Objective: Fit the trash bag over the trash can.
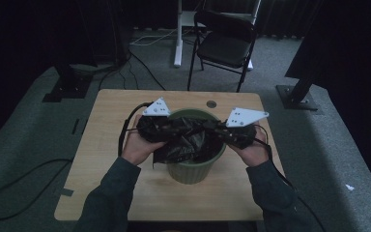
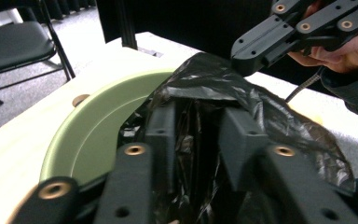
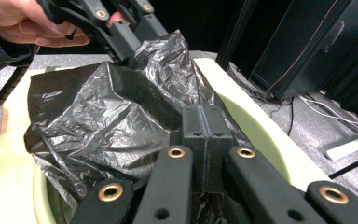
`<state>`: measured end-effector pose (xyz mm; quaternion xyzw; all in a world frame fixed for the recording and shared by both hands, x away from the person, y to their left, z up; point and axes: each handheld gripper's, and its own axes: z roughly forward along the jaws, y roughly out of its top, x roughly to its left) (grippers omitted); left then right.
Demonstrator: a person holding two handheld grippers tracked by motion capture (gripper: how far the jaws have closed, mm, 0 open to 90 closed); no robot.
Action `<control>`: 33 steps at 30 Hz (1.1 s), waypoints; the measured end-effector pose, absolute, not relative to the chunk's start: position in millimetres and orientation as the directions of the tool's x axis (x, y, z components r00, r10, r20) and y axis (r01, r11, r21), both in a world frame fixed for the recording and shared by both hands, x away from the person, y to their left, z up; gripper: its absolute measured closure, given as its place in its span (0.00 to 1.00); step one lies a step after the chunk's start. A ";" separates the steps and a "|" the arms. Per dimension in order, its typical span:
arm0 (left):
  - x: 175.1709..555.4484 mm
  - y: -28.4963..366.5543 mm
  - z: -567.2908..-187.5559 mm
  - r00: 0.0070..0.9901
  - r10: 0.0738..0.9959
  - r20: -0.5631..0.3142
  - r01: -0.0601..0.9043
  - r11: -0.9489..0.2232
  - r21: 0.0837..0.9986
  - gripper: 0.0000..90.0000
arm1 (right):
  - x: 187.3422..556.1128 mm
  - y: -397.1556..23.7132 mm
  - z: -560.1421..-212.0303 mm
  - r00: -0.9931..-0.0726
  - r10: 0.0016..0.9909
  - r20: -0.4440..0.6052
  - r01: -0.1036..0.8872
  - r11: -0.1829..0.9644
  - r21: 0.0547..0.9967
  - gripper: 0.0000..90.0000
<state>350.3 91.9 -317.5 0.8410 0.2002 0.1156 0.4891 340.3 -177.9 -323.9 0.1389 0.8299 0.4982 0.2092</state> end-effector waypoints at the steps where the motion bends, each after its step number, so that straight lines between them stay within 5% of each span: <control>1: 349.0 90.5 -317.6 0.898 0.440 0.009 0.211 -0.447 0.870 0.87 | 340.2 -177.7 -324.0 -0.874 0.440 -0.209 0.022 0.465 0.885 1.00; 4: 345.2 88.3 -317.3 0.905 0.424 0.043 0.175 -0.463 0.869 1.00 | 340.3 -178.1 -323.6 -0.871 0.444 -0.209 0.022 0.461 0.887 1.00; 16: 341.9 108.5 -319.9 0.883 0.467 0.043 0.202 -0.460 0.865 1.00 | 339.5 -196.3 -325.2 -0.853 0.484 -0.196 0.042 0.437 0.898 1.00; 24: 342.5 100.7 -325.6 0.894 0.447 0.036 0.213 -0.493 0.843 0.69 | 339.8 -196.4 -325.6 -0.853 0.485 -0.190 0.042 0.427 0.903 1.00; 27: 341.9 93.9 -331.0 0.893 0.447 0.046 0.224 -0.531 0.818 0.64 | 339.6 -195.6 -324.8 -0.852 0.486 -0.194 0.037 0.426 0.904 1.00; 29: 340.9 89.0 -335.9 0.890 0.452 0.064 0.227 -0.561 0.796 0.69 | 339.2 -195.8 -324.0 -0.851 0.488 -0.193 0.037 0.423 0.905 1.00; 33: 340.3 88.7 -339.6 0.894 0.441 0.078 0.216 -0.577 0.787 0.97 | 338.9 -198.3 -323.5 -0.848 0.493 -0.195 0.036 0.420 0.907 1.00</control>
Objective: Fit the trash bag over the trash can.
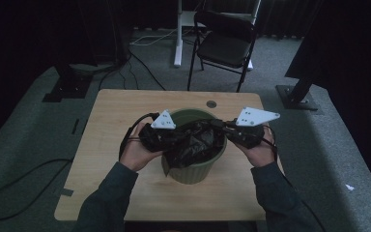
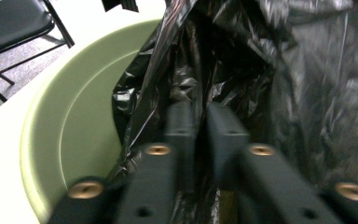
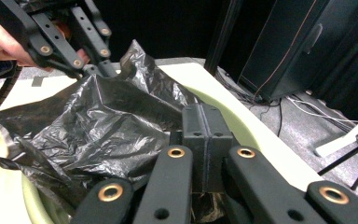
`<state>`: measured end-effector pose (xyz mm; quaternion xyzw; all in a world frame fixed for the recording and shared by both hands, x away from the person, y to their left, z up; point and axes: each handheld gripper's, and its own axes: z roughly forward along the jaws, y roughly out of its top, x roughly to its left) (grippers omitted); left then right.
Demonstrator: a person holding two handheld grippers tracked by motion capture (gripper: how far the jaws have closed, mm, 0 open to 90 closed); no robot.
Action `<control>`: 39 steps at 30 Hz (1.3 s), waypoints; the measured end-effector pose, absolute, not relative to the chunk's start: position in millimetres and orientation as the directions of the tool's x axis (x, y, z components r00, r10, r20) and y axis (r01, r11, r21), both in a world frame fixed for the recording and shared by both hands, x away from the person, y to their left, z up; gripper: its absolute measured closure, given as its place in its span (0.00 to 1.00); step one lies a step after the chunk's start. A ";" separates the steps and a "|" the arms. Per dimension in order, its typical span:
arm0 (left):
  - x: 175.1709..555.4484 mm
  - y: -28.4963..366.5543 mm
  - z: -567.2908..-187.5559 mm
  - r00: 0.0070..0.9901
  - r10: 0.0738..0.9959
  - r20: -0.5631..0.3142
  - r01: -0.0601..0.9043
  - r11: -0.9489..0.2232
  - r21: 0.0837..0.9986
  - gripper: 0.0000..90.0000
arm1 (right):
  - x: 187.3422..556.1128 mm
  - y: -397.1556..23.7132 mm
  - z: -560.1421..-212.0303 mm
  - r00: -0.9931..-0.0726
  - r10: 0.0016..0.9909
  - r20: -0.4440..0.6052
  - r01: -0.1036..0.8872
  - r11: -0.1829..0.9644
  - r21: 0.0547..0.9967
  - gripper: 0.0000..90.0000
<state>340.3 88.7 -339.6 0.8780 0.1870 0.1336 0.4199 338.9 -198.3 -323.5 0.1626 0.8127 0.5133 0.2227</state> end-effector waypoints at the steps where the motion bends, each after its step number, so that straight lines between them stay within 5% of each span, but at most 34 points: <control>1: 340.0 89.9 -339.1 0.893 0.443 0.080 0.214 -0.574 0.790 0.99 | 338.7 -199.4 -323.5 -0.847 0.496 -0.194 0.038 0.419 0.907 1.00; 39: 342.4 184.2 -329.5 0.748 0.658 0.084 0.293 -0.441 0.848 0.98 | 338.7 -241.9 -346.6 -0.805 0.574 -0.150 0.124 0.410 0.904 1.00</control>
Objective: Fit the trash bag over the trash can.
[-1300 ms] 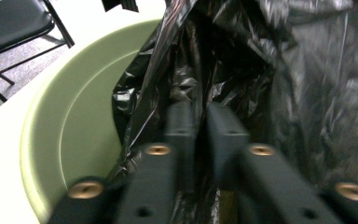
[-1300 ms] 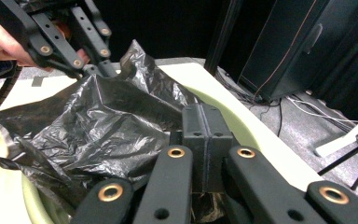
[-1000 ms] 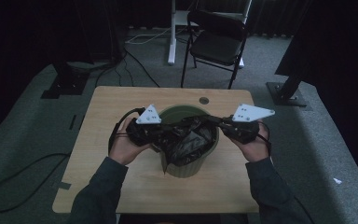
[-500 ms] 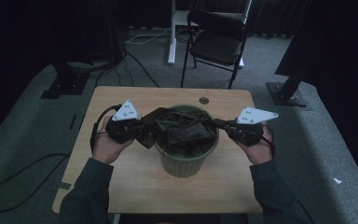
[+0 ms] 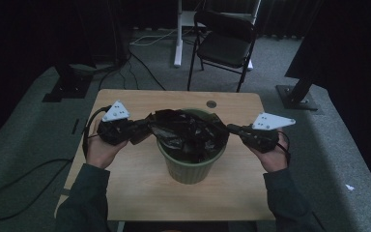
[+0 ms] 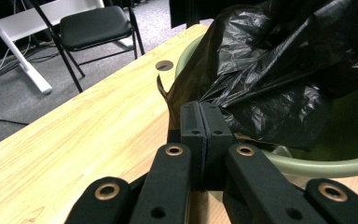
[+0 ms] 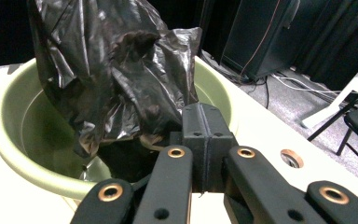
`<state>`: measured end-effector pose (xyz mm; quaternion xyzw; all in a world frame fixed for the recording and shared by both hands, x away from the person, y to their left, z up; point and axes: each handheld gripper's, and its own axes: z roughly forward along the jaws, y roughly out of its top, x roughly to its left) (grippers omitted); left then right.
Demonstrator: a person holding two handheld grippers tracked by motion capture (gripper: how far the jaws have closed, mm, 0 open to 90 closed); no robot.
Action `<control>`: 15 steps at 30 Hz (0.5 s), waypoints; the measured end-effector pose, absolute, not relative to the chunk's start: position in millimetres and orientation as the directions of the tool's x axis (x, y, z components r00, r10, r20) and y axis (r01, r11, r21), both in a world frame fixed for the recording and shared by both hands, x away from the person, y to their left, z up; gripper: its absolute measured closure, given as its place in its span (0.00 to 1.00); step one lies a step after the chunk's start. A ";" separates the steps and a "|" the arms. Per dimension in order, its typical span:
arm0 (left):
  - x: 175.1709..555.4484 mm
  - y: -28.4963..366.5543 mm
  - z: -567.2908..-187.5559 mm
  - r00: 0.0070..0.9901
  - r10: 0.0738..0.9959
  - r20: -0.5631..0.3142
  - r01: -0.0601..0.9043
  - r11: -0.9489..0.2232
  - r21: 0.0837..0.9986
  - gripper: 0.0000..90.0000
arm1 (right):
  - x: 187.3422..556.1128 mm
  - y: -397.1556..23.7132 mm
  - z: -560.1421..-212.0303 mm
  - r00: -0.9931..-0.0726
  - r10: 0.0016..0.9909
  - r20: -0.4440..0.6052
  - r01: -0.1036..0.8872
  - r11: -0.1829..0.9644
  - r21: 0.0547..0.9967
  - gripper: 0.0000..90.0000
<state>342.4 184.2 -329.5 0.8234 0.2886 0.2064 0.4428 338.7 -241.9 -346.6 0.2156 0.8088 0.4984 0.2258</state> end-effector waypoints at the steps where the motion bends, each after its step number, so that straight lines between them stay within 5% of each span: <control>1: 342.2 182.6 -329.5 0.751 0.655 0.084 0.291 -0.443 0.848 0.96 | 338.7 -241.6 -347.0 -0.805 0.574 -0.149 0.125 0.410 0.903 1.00; 9: 340.7 169.3 -325.8 0.776 0.627 0.064 0.281 -0.435 0.856 0.74 | 339.2 -232.5 -349.2 -0.816 0.558 -0.149 0.121 0.417 0.901 1.00; 15: 338.2 160.0 -323.2 0.812 0.581 0.045 0.264 -0.436 0.860 0.70 | 340.4 -227.0 -350.3 -0.822 0.548 -0.154 0.117 0.427 0.896 0.99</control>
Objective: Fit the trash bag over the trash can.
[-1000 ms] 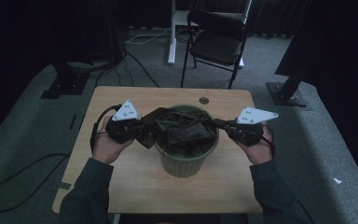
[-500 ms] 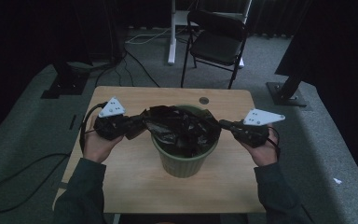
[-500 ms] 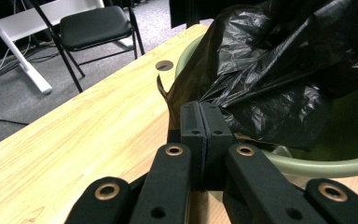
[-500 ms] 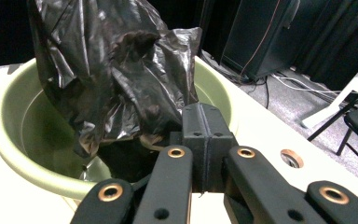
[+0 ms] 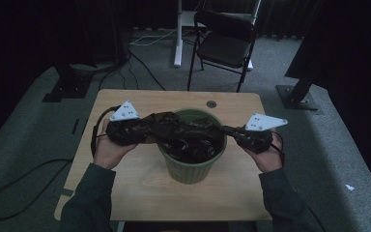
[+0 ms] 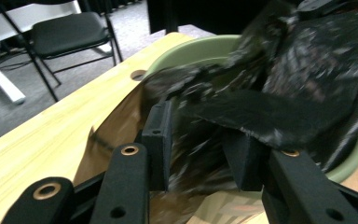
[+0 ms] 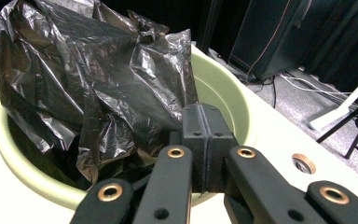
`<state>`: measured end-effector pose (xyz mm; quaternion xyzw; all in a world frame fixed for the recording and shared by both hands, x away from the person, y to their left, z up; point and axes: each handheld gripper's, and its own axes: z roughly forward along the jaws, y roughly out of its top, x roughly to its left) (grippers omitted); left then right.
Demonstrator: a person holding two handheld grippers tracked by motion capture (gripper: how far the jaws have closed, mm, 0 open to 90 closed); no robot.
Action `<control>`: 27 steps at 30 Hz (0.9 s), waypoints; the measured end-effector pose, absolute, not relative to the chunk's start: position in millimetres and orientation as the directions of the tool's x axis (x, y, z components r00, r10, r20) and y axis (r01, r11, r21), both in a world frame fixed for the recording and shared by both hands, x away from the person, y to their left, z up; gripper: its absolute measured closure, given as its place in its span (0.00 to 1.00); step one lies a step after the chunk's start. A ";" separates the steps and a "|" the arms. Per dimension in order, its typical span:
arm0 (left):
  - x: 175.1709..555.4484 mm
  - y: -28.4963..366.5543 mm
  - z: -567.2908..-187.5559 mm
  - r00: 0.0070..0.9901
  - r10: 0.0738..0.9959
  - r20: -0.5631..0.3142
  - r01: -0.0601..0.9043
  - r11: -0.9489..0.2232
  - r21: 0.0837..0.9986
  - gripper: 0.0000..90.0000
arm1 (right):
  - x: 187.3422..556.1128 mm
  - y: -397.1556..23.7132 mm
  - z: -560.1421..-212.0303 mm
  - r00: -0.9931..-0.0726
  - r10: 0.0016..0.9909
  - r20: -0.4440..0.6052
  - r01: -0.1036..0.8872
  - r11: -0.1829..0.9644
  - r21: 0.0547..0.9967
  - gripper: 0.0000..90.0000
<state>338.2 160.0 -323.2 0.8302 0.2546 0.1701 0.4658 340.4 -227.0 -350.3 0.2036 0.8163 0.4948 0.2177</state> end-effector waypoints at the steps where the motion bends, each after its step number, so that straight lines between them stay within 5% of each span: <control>1: 337.7 158.2 -323.0 0.816 0.576 0.046 0.261 -0.439 0.859 0.70 | 340.3 -226.6 -350.2 -0.822 0.548 -0.154 0.118 0.429 0.896 0.98; 9: 336.1 143.7 -322.4 0.839 0.543 0.041 0.250 -0.450 0.858 0.70 | 339.7 -231.0 -339.5 -0.814 0.562 -0.147 0.113 0.401 0.909 0.81; 27: 335.4 123.9 -324.4 0.856 0.515 0.041 0.241 -0.469 0.850 0.71 | 321.1 -203.4 -312.1 -0.884 0.440 -0.158 0.036 0.400 0.916 0.74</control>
